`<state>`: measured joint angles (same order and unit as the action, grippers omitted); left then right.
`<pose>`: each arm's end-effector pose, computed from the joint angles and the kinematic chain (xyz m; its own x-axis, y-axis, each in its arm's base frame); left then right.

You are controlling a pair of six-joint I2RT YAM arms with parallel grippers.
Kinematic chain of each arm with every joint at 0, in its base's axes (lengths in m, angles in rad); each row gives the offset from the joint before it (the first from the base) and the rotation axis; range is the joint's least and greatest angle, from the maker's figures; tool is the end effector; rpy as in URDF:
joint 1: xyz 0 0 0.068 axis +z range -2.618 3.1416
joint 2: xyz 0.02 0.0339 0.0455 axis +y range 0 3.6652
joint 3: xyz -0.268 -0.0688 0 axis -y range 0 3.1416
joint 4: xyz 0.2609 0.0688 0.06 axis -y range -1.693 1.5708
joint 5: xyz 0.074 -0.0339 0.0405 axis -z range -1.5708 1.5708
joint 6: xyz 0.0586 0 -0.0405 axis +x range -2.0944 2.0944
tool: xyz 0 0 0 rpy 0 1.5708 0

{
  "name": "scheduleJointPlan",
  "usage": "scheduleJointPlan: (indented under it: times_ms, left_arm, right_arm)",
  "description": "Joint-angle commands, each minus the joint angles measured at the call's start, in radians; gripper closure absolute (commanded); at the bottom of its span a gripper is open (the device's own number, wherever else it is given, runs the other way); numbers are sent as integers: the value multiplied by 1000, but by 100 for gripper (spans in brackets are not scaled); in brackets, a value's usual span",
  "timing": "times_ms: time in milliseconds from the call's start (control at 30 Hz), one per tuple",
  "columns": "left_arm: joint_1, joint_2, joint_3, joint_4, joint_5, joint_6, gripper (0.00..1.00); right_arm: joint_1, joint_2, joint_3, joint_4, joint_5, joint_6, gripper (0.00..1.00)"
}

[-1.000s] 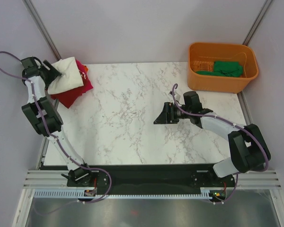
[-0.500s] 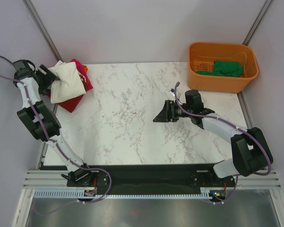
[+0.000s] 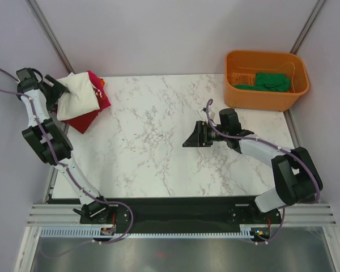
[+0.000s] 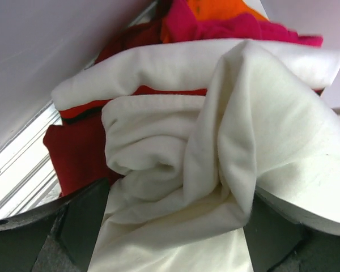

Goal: Fold and stack the t-shirts
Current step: Neatly place the folded tshirt to the corner

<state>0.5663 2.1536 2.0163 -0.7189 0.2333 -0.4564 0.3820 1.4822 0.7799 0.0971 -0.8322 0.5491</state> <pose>0.4461 0.2676 0.2620 -0.3985 -0.7614 -0.5113 -0.6347 0.6314 -0.4456 0.2877 0.1623 0.1932 -0.8758 0.0268 -0.4819 -0.4199 0.4502 0.7881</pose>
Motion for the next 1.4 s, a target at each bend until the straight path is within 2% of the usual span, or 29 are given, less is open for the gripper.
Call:
scheduleJointPlan:
  times_ms: [0,267,400,533,667,833,1067,1267,1367]
  left_arm:
    - [83,192,126,73,-100,-237,0]
    - [-22,411,453,82,-140,-281,0]
    - [-55,491,539,133,-126,-294,0]
    - [-69,465,504,145,-158,-288,0]
    - [-57,338,354,145,-230,-257,0]
    - [-28,218,193,148,-203,-261,0]
    - [-26,42,67,229,-195,-228,0]
    - [-28,-17,73,273,-232,-228,0]
    - [-28,-31,70,262,-320,-202,0]
  right_arm:
    - [-3,41,25,13,8,-29,19]
    - [-5,53,50,-62,38,-80,19]
    - [-3,55,58,-89,51,-98,19]
    - [-3,47,56,-94,58,-104,19]
    - [-3,24,51,-94,53,-101,19]
    - [0,-16,50,-94,44,-89,19]
    - [6,-48,45,-86,35,-80,19]
    - [6,-50,33,-57,25,-67,19]
    - [8,-51,33,-54,22,-66,19]
